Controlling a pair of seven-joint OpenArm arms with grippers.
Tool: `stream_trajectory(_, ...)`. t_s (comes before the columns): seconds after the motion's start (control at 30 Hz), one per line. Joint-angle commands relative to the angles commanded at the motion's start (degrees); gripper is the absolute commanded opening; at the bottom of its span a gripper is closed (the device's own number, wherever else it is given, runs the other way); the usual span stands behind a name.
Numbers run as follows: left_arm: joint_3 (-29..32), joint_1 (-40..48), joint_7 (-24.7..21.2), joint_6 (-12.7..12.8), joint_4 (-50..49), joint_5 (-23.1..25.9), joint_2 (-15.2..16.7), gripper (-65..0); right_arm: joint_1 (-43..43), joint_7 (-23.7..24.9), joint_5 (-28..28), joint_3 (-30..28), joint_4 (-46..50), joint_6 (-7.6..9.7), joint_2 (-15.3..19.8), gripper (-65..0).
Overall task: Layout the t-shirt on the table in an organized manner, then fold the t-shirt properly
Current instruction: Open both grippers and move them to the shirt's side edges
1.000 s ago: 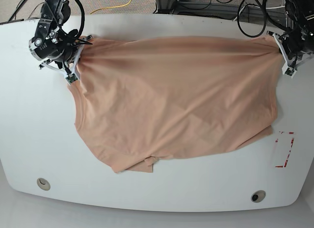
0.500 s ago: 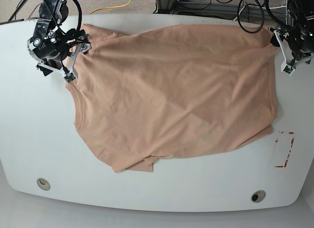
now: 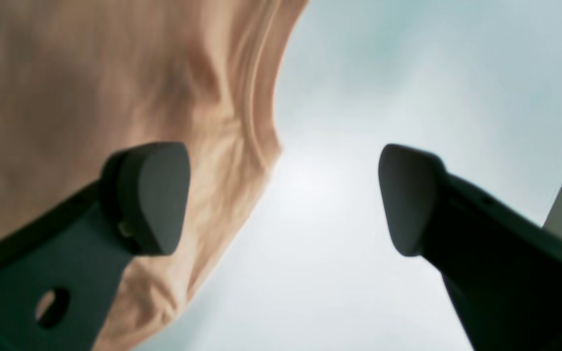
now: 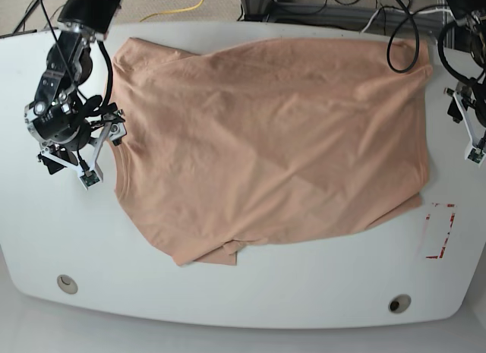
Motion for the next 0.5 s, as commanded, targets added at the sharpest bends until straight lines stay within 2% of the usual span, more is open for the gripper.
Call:
stream_trajectory(0.1, 2.81, -5.54, 0.00, 0.00, -4.40, 0.09, 0.09, -22.5, 5.45, 0.00, 0.00, -1.32, -6.68, 0.00, -0.88, -6.5)
stream_trajectory(0.17, 4.31, -11.16, 0.00, 0.00, -10.11, 0.09, 0.44, -22.6, 10.11, 2.15, 0.00, -2.90, -13.27, 0.00, -0.97, -6.5)
stream_trajectory(0.23, 4.40, -14.42, 0.00, 1.45, -13.98, 0.09, 1.67, -22.6, 12.75, 4.09, 0.00, -3.60, -18.02, 0.00, -0.97, -6.5)
stream_trajectory(0.3, 4.57, -18.20, -3.56, 4.97, -19.96, 0.09, 2.81, -22.6, 16.88, 7.43, 0.00, -4.13, -24.79, 0.00, -0.97, -6.5)
stream_trajectory(0.37, 4.57, -19.87, -6.55, 6.37, -23.38, 0.09, 2.90, -22.6, 18.81, 9.01, -0.09, -4.13, -28.57, 0.00, -0.97, -6.5)
stream_trajectory(0.43, 5.27, -22.42, -11.38, 8.04, -29.54, 0.09, 2.90, -22.6, 21.36, 10.95, -1.05, -4.22, -33.76, 0.00, -0.97, -6.5)
stream_trajectory(0.5, 7.12, -24.70, -14.46, 8.57, -34.37, 0.09, 2.90, -22.6, 22.95, 12.00, -2.29, -4.57, -36.57, 0.00, -0.97, -6.5)
